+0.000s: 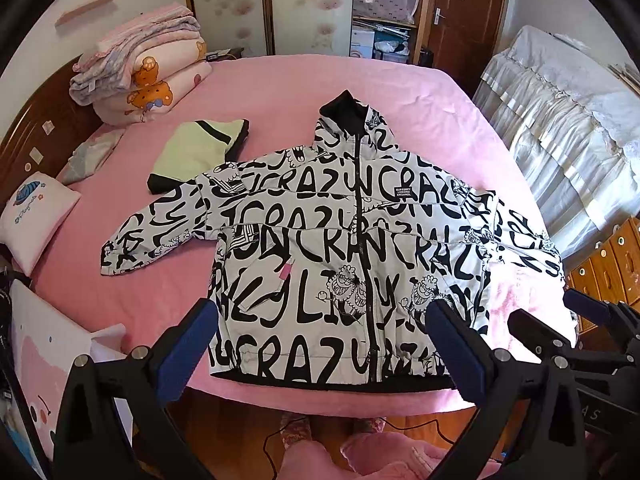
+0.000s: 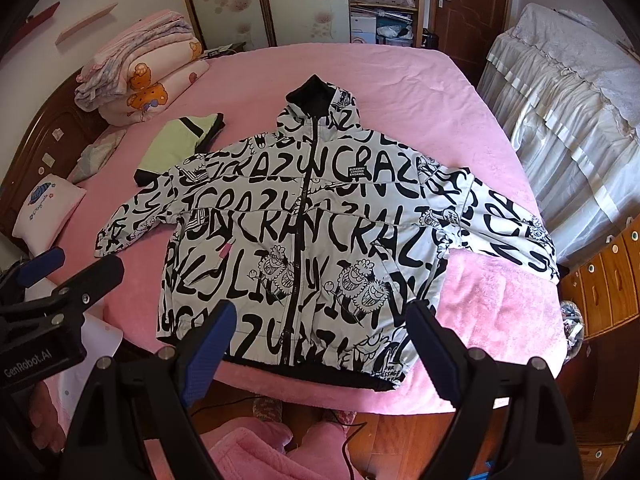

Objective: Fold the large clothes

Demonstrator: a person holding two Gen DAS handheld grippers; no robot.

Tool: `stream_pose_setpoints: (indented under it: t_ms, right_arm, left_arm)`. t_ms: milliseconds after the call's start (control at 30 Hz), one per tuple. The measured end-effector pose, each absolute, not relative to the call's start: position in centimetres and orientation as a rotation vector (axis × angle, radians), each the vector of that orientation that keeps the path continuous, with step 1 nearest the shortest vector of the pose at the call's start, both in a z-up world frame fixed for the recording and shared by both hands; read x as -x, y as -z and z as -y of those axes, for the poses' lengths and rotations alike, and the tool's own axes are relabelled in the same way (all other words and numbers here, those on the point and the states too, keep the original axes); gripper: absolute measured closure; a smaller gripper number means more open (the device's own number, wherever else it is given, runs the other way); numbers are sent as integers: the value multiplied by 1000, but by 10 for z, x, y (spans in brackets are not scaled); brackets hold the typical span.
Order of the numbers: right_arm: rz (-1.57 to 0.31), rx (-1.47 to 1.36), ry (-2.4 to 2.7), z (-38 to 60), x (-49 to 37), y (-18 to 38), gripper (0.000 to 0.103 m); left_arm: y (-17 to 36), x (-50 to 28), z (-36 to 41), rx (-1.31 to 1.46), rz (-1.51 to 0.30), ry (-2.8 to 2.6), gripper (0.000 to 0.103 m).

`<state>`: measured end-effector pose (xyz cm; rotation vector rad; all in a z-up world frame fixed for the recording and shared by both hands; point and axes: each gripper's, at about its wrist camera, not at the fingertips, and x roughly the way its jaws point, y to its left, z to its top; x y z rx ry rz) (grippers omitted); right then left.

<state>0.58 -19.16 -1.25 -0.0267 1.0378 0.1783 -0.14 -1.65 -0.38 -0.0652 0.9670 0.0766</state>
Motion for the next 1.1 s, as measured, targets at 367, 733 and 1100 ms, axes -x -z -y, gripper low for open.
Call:
stream_pose_setpoints:
  t_ms: [367,733,1100]
  right_arm:
    - [-1014,82,-278,208,-45,10,16]
    - [-1052,61,-397,208,-76,24,16]
    - [-1043,32,-408,187,-94,26,16]
  left_arm:
    - [12,-11,33,169,-991,-146,0]
    - [26,0,-13,391,-1024,-366,0]
    - [45,-3,-83,521,-1022,-481,0]
